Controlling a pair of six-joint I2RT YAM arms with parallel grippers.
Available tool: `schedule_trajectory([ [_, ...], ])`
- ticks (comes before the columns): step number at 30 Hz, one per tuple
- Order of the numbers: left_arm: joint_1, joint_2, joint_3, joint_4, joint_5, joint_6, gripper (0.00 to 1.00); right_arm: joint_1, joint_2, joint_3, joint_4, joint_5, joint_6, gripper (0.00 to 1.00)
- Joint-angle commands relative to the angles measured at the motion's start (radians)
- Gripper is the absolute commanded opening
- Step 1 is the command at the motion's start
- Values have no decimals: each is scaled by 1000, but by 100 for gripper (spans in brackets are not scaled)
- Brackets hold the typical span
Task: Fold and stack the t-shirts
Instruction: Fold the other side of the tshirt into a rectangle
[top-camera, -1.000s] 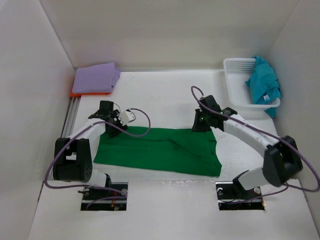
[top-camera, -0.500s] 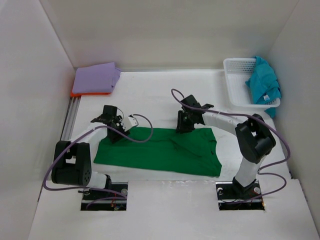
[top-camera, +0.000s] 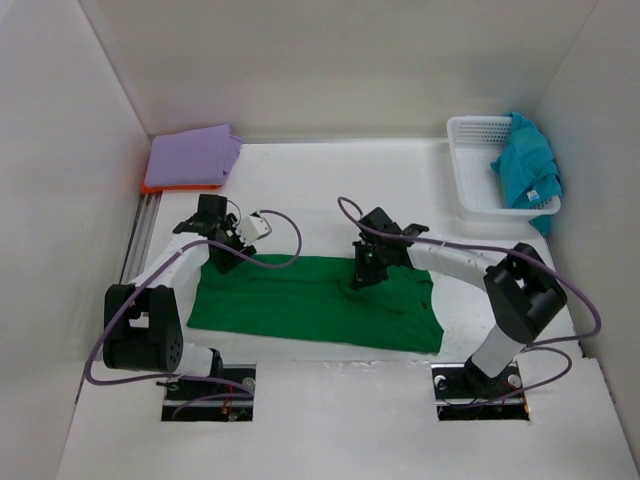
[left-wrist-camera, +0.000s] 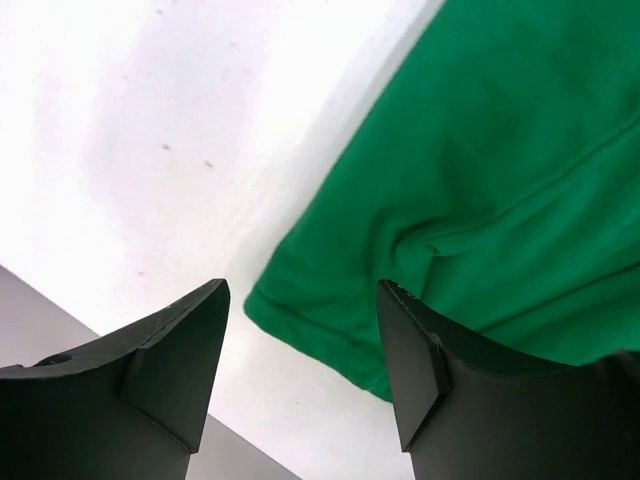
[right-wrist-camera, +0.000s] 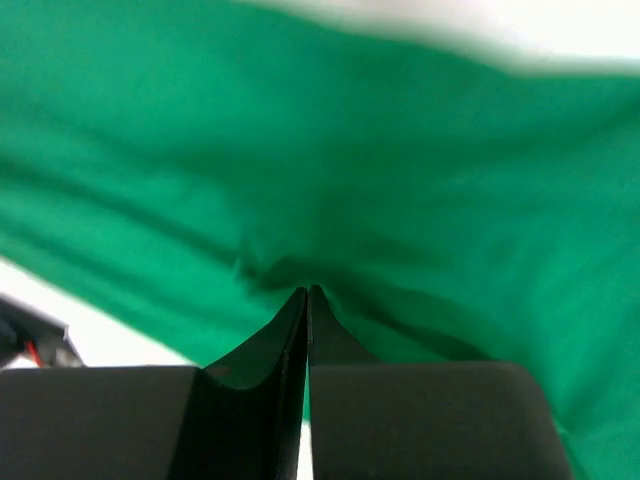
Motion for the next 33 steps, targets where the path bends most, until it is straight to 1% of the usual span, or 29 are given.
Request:
schedule_trajectory([
  [1, 5, -28, 44, -13, 6, -12, 60, 65, -86, -23, -27, -27, 37, 4],
  [4, 7, -18, 56, -8, 5, -1, 60, 119, -97, -28, -62, -33, 47, 4],
  [5, 7, -18, 61, -8, 5, 0, 60, 134, -97, -23, -76, -33, 49, 7],
  [7, 2, -18, 71, -14, 5, 0, 60, 162, -97, -11, -104, -33, 44, 14],
  [9, -22, -23, 81, -25, 9, 3, 60, 193, -103, 1, -133, -27, 34, 19],
  [11, -57, -26, 90, -34, 9, 8, 60, 210, -138, -5, -156, -9, 34, 21],
  [14, -111, -21, 105, -51, 9, 3, 60, 214, -250, -55, -164, 45, 85, 24],
  [17, -186, -6, 124, -63, 22, -24, 60, 205, -424, -167, -155, 129, 208, 35],
  [18, -212, -3, 125, -63, 25, -35, 60, 190, -484, -215, -155, 163, 259, 36],
  [21, -275, 15, 124, -45, 20, -55, 60, 125, -625, -365, -162, 212, 388, 36],
  [23, -286, 23, 119, -28, 14, -69, 60, 109, -696, -449, -153, 227, 451, 36],
  [25, -269, 29, 113, -5, 0, -77, 61, 95, -739, -514, -130, 235, 489, 37],
  [27, -226, 37, 113, 26, -29, -78, 63, 72, -756, -557, -87, 229, 500, 38],
  [29, -151, 49, 122, 62, -47, -83, 63, 52, -750, -576, -38, 223, 497, 39],
  [33, 17, 95, 160, 116, -50, -97, 64, 16, -677, -573, 40, 221, 468, 41],
])
